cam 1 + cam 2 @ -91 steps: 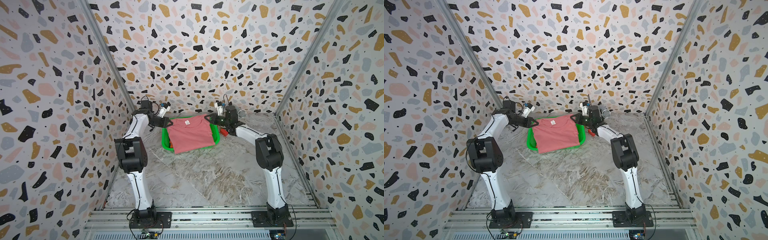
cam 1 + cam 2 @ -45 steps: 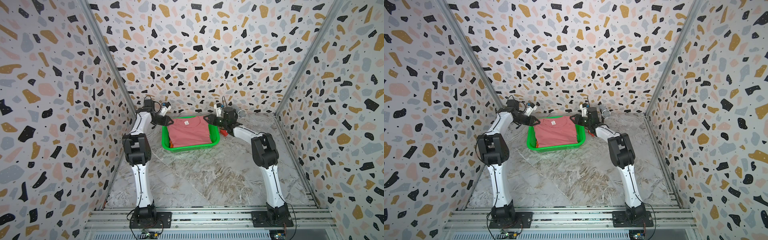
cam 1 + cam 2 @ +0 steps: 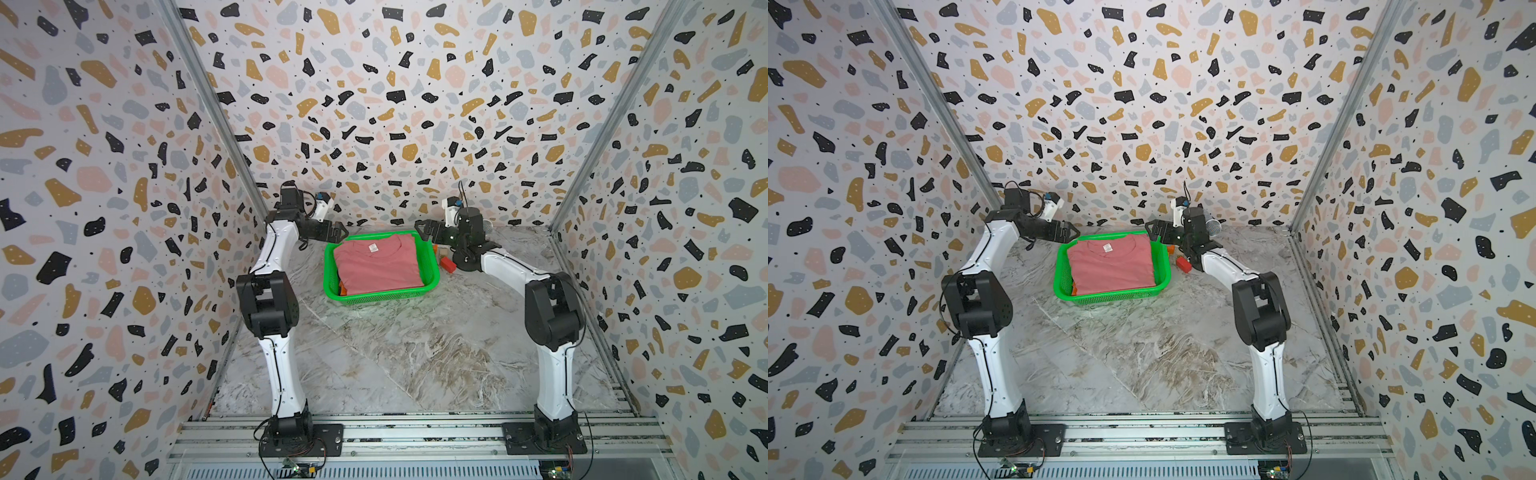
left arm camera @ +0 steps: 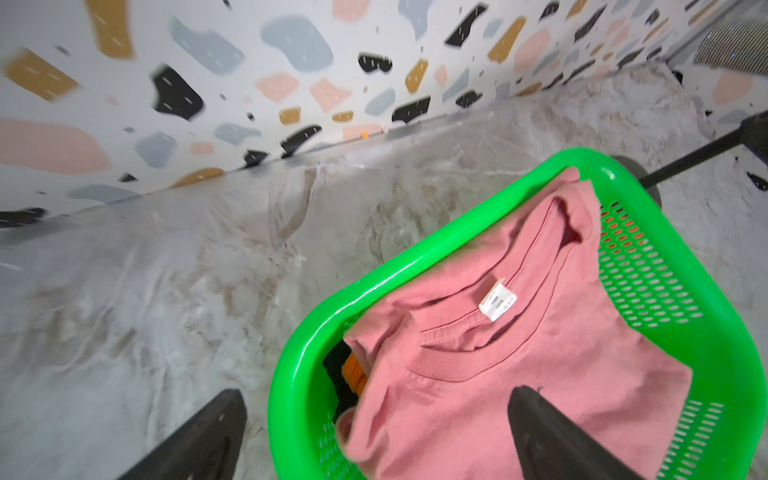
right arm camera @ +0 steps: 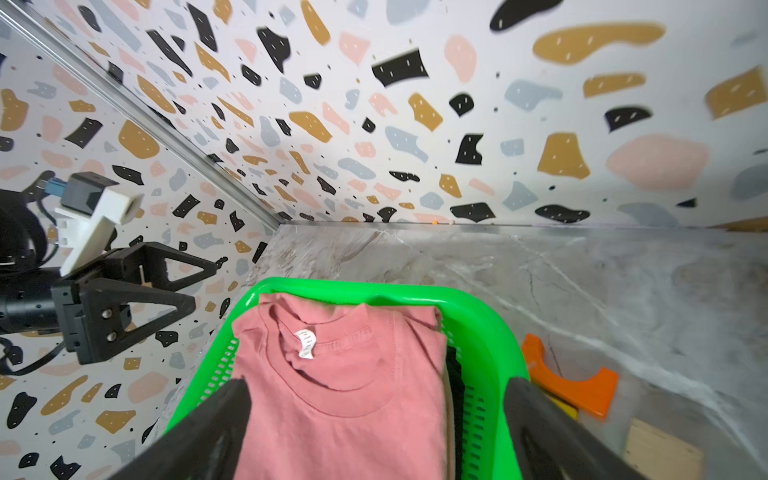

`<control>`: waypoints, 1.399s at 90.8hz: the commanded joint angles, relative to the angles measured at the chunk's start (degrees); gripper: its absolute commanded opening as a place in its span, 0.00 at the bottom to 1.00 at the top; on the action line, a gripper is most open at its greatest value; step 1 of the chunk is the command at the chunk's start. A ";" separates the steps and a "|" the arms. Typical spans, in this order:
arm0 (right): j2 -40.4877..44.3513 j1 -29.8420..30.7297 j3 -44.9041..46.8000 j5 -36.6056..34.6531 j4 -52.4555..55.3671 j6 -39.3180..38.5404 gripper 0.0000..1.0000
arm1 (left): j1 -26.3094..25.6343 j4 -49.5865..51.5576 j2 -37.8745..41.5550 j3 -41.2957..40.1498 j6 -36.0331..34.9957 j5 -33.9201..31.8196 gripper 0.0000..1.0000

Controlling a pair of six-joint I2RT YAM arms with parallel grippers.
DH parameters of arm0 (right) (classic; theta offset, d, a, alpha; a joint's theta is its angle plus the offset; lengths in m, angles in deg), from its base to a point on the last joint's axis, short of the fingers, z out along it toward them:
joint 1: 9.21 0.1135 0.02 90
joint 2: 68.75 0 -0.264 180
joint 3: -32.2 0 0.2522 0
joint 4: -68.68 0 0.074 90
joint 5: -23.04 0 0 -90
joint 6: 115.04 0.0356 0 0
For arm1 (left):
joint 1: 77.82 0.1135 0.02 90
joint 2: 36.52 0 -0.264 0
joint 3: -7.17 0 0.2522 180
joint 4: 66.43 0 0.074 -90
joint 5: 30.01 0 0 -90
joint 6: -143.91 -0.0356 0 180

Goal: Put the folded t-shirts into the basket
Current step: Place the T-shirt in the bin, then reset both arms

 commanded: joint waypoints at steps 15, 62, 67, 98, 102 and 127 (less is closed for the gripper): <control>24.09 -0.37 10.62 -12.71 12.68 -18.64 1.00 | 0.72 -3.29 19.34 -9.34 9.71 -14.75 1.00; 67.02 -5.97 72.58 -46.76 -6.64 -37.81 1.00 | 3.81 -43.03 51.18 -79.12 9.84 -14.45 1.00; 67.36 -8.10 77.01 -44.12 -11.42 -36.93 1.00 | 3.81 -46.84 51.28 -82.87 10.33 -13.86 1.00; 46.41 -12.45 83.86 -41.46 -41.25 -35.34 0.99 | 0.14 -69.30 49.00 -95.58 12.24 -16.28 1.00; 43.27 -13.08 83.78 -41.00 -44.98 -34.50 0.99 | -0.83 -71.62 48.73 -96.21 13.29 -16.95 1.00; 31.74 -17.43 82.13 -31.84 -51.36 -32.26 1.00 | -10.38 -86.92 43.16 -102.02 8.97 -29.11 1.00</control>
